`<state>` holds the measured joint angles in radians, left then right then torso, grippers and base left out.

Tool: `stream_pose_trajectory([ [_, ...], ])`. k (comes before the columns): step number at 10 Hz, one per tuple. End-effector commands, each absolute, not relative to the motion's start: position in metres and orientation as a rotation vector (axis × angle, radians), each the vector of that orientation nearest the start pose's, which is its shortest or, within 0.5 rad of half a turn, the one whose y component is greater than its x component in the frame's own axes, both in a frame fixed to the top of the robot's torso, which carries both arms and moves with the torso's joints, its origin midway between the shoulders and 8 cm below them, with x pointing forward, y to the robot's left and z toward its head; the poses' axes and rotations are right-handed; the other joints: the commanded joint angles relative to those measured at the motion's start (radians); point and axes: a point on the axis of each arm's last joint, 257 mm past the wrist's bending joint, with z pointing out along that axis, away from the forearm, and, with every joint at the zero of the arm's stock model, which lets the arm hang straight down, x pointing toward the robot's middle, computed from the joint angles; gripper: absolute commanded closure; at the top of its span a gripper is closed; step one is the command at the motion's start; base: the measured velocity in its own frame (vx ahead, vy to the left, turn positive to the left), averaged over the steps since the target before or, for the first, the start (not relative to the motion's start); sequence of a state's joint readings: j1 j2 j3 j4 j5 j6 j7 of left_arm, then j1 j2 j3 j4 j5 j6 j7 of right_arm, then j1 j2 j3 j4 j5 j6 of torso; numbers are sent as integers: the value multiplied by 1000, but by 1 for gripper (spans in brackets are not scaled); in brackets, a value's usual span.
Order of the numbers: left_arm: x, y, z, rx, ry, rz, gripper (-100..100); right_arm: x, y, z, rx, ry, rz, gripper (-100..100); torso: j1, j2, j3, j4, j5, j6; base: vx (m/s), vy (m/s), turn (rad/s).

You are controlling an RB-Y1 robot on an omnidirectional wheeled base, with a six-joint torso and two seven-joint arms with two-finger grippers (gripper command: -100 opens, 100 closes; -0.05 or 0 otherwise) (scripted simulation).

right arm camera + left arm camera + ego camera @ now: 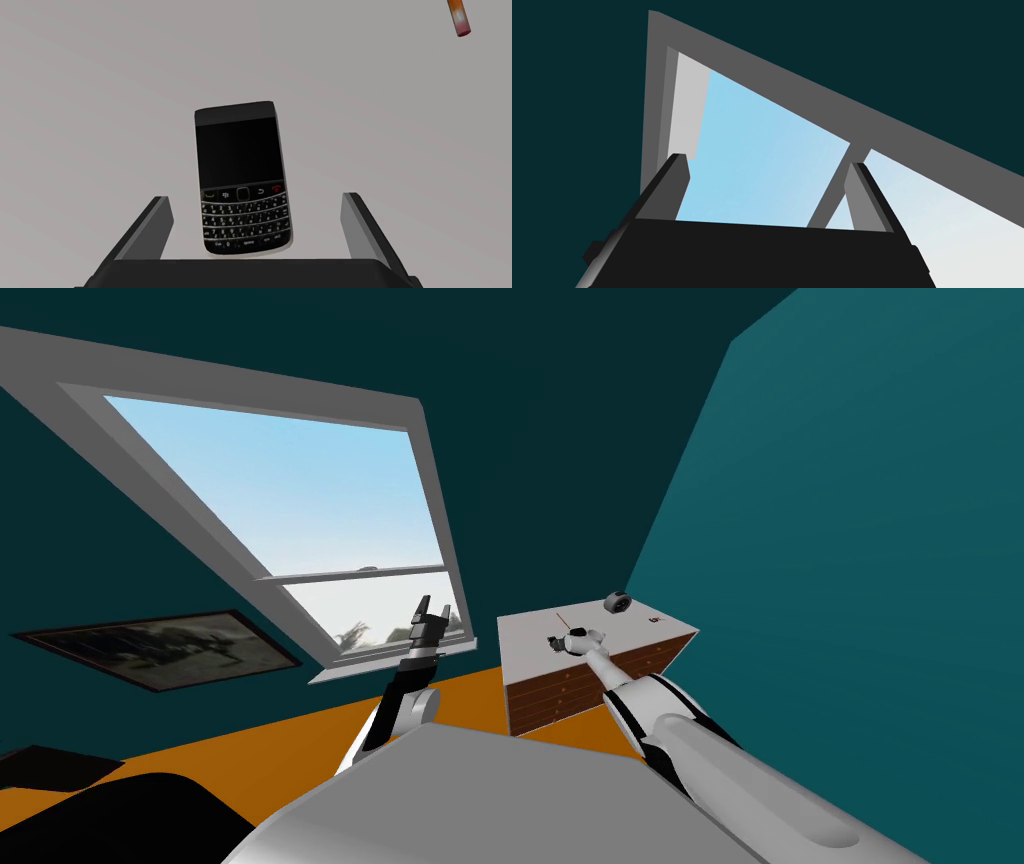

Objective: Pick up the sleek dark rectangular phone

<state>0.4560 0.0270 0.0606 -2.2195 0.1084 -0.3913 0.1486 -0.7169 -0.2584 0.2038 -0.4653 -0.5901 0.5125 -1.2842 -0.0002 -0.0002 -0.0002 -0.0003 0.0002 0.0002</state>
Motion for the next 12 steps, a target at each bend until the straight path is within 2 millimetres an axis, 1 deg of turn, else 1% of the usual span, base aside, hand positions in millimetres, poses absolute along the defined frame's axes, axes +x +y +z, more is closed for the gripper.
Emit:
stream_pose_trajectory([
  [1, 371, 312, -8, -867, 597, -1430, 0, 572, -241, -447, -2951, -272, -938, -100, 0, 0, 0, 0, 0, 0, 1, 24, -44],
  [4, 371, 312, -8, -867, 597, -1430, 0, 562, -250, -455, -2968, -160, -852, -100, 3, -1, 0, 0, 1, 0, 13, 59, -43],
  [5, 371, 312, -8, -867, 597, -1430, 0, 565, -249, -453, -2965, -179, -868, -100, 4, -1, -1, 0, 1, 0, 5, 27, -7],
  [6, 371, 312, -8, -867, 597, -1430, 0, 565, -250, -453, -2965, -175, -864, 0, 2, -1, 0, 0, 0, 0, 1, 5, 1],
  [7, 371, 312, -8, -867, 597, -1430, 0, 556, -249, -465, -2964, -178, -866, -100, 0, 0, 0, 0, 0, 0, 57, 3, -9],
  [8, 371, 312, -8, -867, 597, -1430, 0, 551, -248, -471, -2964, -180, -866, -100, 0, -3, -1, -1, 0, 0, 8, -3, 8],
  [11, 371, 312, -8, -867, 597, -1430, 0, 551, -248, -470, -2963, -176, -863, -100, -1, 0, 0, 0, 0, 0, -1, 2, -5],
  [12, 371, 312, -8, -867, 597, -1430, 0, 552, -248, -470, -2964, -178, -865, 100, -1, 0, 0, 0, 0, 0, 0, 0, 0],
])
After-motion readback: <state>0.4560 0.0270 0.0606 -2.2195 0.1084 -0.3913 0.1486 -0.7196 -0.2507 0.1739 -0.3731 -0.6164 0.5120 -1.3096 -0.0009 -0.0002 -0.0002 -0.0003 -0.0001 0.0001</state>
